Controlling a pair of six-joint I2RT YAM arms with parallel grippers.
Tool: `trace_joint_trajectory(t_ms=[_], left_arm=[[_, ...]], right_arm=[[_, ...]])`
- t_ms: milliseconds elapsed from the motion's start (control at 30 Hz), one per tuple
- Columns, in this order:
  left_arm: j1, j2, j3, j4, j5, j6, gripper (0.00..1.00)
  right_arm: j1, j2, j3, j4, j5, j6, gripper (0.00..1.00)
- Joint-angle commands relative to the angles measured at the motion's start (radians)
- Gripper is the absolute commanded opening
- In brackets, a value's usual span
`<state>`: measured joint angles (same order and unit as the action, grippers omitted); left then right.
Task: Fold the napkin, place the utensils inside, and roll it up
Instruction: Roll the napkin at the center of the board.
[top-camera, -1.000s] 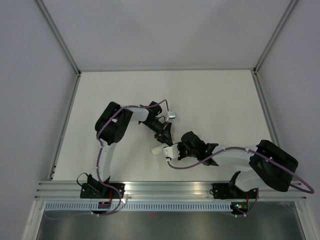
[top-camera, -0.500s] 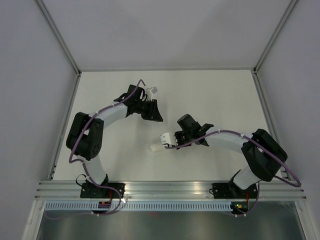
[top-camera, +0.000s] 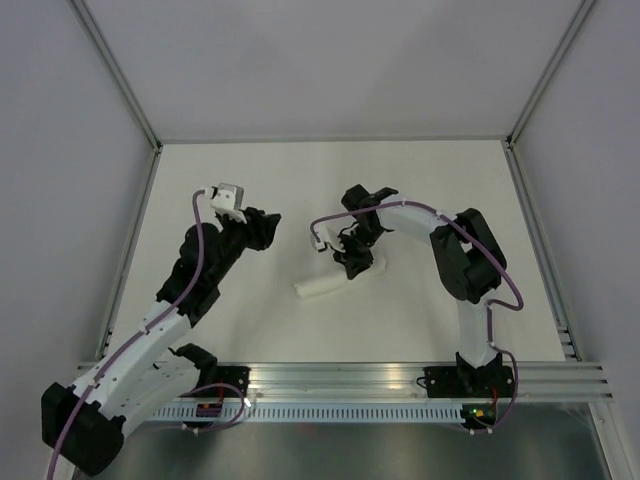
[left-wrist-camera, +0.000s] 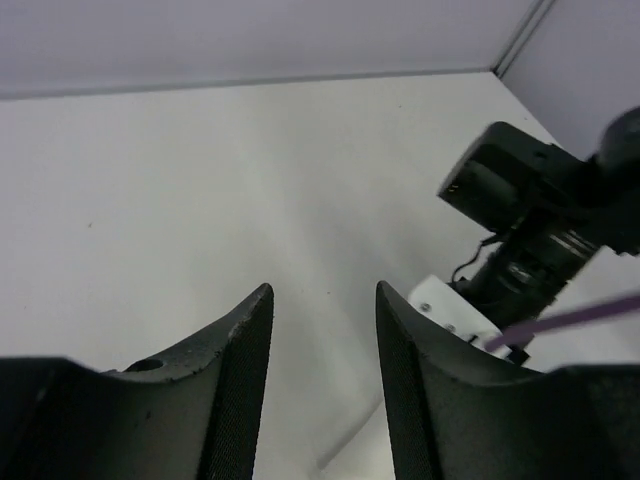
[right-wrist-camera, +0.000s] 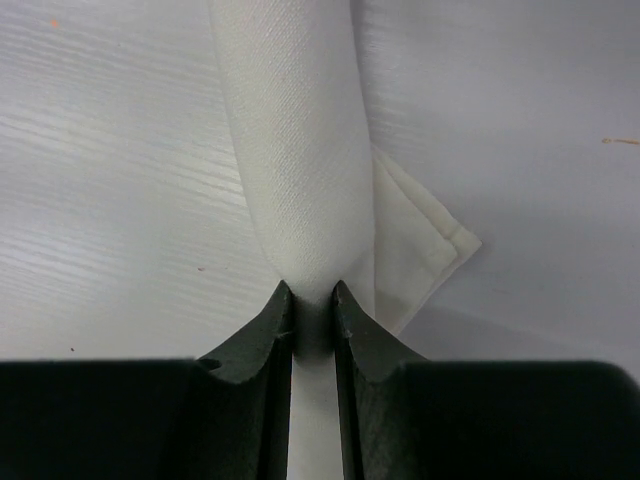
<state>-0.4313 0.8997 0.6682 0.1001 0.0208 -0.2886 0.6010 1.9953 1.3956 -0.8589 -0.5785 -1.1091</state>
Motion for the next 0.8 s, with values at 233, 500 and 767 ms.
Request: trace_joint_trajectory(t_ms=[233,500,767], left_arm=[[-0.533,-0.021,-0.144,0.303,-0.553,0.440,1.00],[-0.796,0.278,-0.071,0.320,-0.679,0.655,1.00],[-0.790,0.473,-0.093,0.374,-0.471,0.726,0.99]], right_arm=[[-0.040,0.267,0.167,-0.259,-0.047,-0.011,0.14],[-0.044,0.289,0.189,-0.269,-0.046,0.015,0.14],[-0.044,0.335,0.240,-0.295,-0.037,0.048,0.15]])
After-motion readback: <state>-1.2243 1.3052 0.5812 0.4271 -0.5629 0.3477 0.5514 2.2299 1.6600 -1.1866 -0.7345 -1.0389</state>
